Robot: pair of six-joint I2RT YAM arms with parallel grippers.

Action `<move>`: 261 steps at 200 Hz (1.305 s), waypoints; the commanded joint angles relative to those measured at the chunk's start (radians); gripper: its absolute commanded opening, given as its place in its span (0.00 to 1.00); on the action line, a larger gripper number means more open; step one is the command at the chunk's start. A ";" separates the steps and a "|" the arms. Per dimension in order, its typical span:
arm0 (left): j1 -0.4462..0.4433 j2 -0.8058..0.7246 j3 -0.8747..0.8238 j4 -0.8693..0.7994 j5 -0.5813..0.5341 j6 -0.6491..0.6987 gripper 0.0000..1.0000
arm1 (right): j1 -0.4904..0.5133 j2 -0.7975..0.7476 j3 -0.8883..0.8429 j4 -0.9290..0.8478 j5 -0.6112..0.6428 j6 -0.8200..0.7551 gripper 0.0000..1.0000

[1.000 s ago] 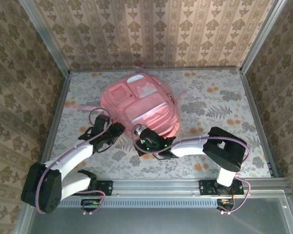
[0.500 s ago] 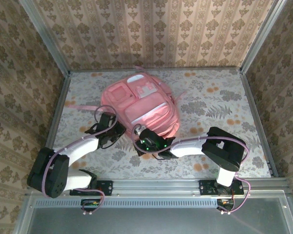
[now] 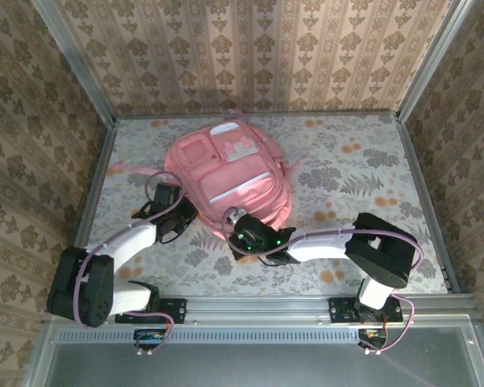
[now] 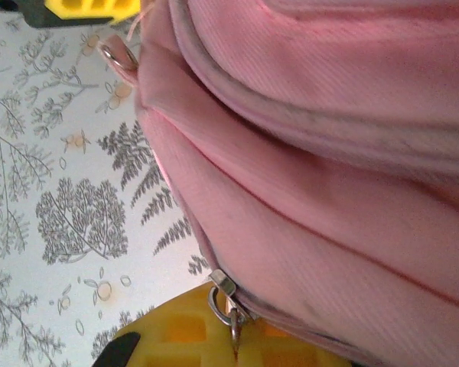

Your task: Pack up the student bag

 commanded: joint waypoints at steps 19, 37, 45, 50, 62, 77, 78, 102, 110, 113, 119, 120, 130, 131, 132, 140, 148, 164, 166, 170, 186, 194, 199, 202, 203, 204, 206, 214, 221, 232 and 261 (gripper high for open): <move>0.046 -0.039 0.023 -0.065 -0.094 0.039 0.00 | -0.048 -0.136 -0.072 -0.168 0.049 -0.025 0.00; 0.051 -0.043 0.030 -0.076 -0.095 0.047 0.00 | -0.076 -0.177 -0.090 -0.200 0.045 -0.038 0.00; 0.052 -0.043 0.032 -0.079 -0.095 0.049 0.00 | -0.091 -0.190 -0.095 -0.214 0.041 -0.044 0.00; 0.052 -0.043 0.033 -0.081 -0.095 0.050 0.00 | -0.103 -0.197 -0.098 -0.223 0.039 -0.049 0.00; 0.055 -0.045 0.033 -0.083 -0.095 0.051 0.00 | -0.130 -0.205 -0.110 -0.234 0.037 -0.061 0.00; 0.055 -0.046 0.035 -0.090 -0.098 0.056 0.00 | -0.174 -0.216 -0.135 -0.241 0.058 -0.055 0.00; 0.055 -0.046 0.035 -0.091 -0.099 0.056 0.00 | -0.177 -0.216 -0.137 -0.242 0.060 -0.053 0.00; 0.056 -0.047 0.046 -0.108 -0.105 0.062 0.00 | -0.228 -0.254 -0.184 -0.210 0.086 -0.019 0.00; 0.055 -0.044 0.050 -0.108 -0.102 0.063 0.00 | -0.231 -0.258 -0.192 -0.195 0.074 -0.021 0.00; 0.055 -0.042 0.053 -0.108 -0.100 0.063 0.00 | -0.230 -0.259 -0.193 -0.190 0.065 -0.025 0.00; 0.055 -0.036 0.063 -0.108 -0.094 0.067 0.00 | -0.230 -0.255 -0.194 -0.179 0.038 -0.032 0.00; 0.055 -0.034 0.064 -0.109 -0.093 0.068 0.00 | -0.230 -0.254 -0.193 -0.176 0.031 -0.033 0.00; 0.055 -0.013 0.097 -0.123 -0.080 0.078 0.00 | -0.223 -0.241 -0.195 -0.145 -0.034 -0.044 0.00; 0.055 -0.010 0.102 -0.125 -0.079 0.080 0.00 | -0.221 -0.239 -0.195 -0.142 -0.039 -0.046 0.00; 0.055 -0.006 0.106 -0.127 -0.078 0.081 0.00 | -0.219 -0.238 -0.195 -0.139 -0.045 -0.047 0.00; 0.054 0.020 0.153 -0.155 -0.068 0.101 0.03 | -0.199 -0.224 -0.194 -0.112 -0.075 -0.056 0.00; 0.050 0.049 0.212 -0.185 -0.066 0.130 0.14 | -0.172 -0.206 -0.185 -0.087 -0.094 -0.062 0.00; 0.044 0.100 0.335 -0.289 -0.092 0.172 0.40 | -0.115 -0.146 -0.137 -0.048 -0.117 -0.059 0.00; 0.044 0.104 0.351 -0.305 -0.095 0.173 0.44 | -0.109 -0.139 -0.128 -0.045 -0.120 -0.054 0.00; 0.044 0.108 0.375 -0.329 -0.100 0.176 0.48 | -0.101 -0.119 -0.107 -0.040 -0.125 -0.045 0.00; 0.044 0.100 0.432 -0.406 -0.103 0.178 0.61 | -0.079 -0.043 -0.023 -0.014 -0.165 -0.002 0.00; 0.044 0.080 0.438 -0.439 -0.102 0.170 0.65 | -0.066 -0.006 0.022 -0.006 -0.166 0.018 0.00; 0.045 0.063 0.438 -0.458 -0.098 0.164 0.67 | -0.060 0.014 0.051 -0.005 -0.162 0.028 0.00; 0.046 0.053 0.435 -0.469 -0.094 0.161 0.68 | -0.055 0.027 0.070 -0.004 -0.159 0.033 0.00; 0.046 0.049 0.435 -0.472 -0.092 0.158 0.68 | -0.053 0.032 0.075 -0.004 -0.159 0.034 0.00; 0.047 0.044 0.434 -0.475 -0.091 0.157 0.68 | -0.052 0.036 0.082 -0.004 -0.158 0.036 0.00; 0.048 0.037 0.431 -0.482 -0.088 0.155 0.69 | -0.051 0.042 0.092 -0.002 -0.156 0.040 0.00; 0.050 0.005 0.418 -0.515 -0.077 0.139 0.69 | -0.041 0.072 0.133 0.009 -0.152 0.053 0.00; 0.052 -0.029 0.400 -0.538 -0.069 0.122 0.69 | -0.034 0.095 0.161 0.025 -0.148 0.063 0.00; 0.057 -0.088 0.363 -0.567 -0.056 0.089 0.70 | -0.023 0.128 0.210 0.039 -0.148 0.071 0.00; 0.061 -0.270 0.256 -0.621 -0.047 0.007 0.67 | 0.000 0.203 0.312 0.026 -0.135 0.074 0.00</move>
